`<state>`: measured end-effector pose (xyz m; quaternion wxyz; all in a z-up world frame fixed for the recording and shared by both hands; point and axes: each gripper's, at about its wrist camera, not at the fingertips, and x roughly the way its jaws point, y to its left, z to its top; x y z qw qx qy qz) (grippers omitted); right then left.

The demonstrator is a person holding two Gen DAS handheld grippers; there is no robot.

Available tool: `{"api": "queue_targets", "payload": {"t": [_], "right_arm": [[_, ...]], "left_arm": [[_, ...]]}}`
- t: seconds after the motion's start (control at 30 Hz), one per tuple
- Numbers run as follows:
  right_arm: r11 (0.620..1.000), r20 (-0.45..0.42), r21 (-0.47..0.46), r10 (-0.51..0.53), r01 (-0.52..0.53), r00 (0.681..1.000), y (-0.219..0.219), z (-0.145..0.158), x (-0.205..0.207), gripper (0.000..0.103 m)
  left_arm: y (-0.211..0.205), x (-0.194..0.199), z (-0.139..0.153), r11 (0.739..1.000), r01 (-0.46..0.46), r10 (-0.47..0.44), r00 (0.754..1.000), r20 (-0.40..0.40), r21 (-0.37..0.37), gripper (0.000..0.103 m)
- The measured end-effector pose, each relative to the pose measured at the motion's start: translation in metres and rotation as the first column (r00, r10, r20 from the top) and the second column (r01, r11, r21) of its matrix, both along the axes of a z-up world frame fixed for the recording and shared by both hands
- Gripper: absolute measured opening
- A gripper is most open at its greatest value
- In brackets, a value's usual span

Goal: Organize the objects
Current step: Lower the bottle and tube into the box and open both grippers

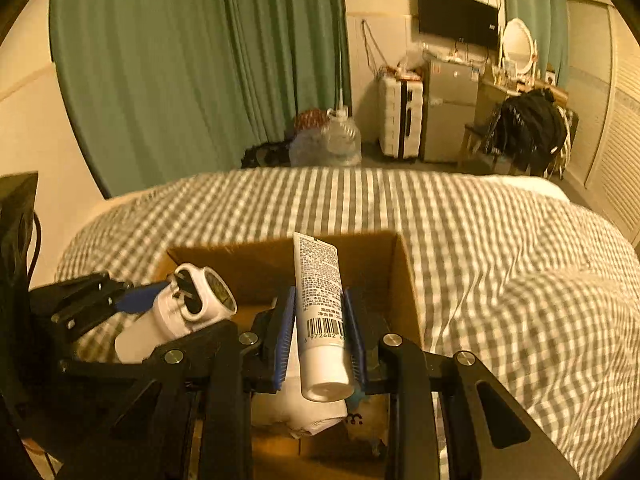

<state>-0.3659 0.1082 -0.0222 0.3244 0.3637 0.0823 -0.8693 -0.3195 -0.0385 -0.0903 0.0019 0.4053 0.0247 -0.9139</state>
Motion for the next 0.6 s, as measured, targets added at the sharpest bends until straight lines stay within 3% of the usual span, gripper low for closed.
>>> {"api": "queue_targets", "payload": {"t": [0.23, 0.27, 0.3, 0.33, 0.37, 0.6], "right_arm": [[0.996, 0.020, -0.083, -0.029, 0.030, 0.999, 0.021, -0.002, -0.007, 0.027], [0.995, 0.021, -0.091, -0.035, 0.036, 0.999, 0.024, 0.000, -0.007, 0.030], [0.994, 0.014, -0.094, -0.048, 0.049, 0.999, 0.026, 0.001, -0.006, 0.044], [0.993, 0.006, -0.101, -0.057, 0.057, 0.998, 0.029, 0.004, -0.004, 0.053], [0.991, -0.001, -0.116, -0.067, 0.067, 0.998, 0.034, 0.008, -0.002, 0.055], [0.969, -0.022, -0.214, -0.134, 0.126, 0.991, 0.072, 0.046, 0.037, 0.059]], "left_arm": [[0.009, 0.003, -0.007, 1.000, 0.000, 0.000, 1.000, 0.002, -0.023, 0.055], [0.010, 0.004, -0.005, 1.000, 0.002, -0.002, 1.000, 0.001, -0.021, 0.063], [0.012, 0.006, -0.003, 1.000, -0.002, 0.002, 1.000, -0.001, -0.022, 0.070], [0.014, 0.008, 0.002, 1.000, -0.008, 0.008, 1.000, -0.007, -0.026, 0.084], [0.015, 0.012, 0.006, 1.000, -0.009, 0.009, 1.000, -0.015, -0.027, 0.088], [0.019, 0.063, 0.046, 0.996, -0.059, 0.057, 0.998, -0.040, -0.059, 0.088]]}}
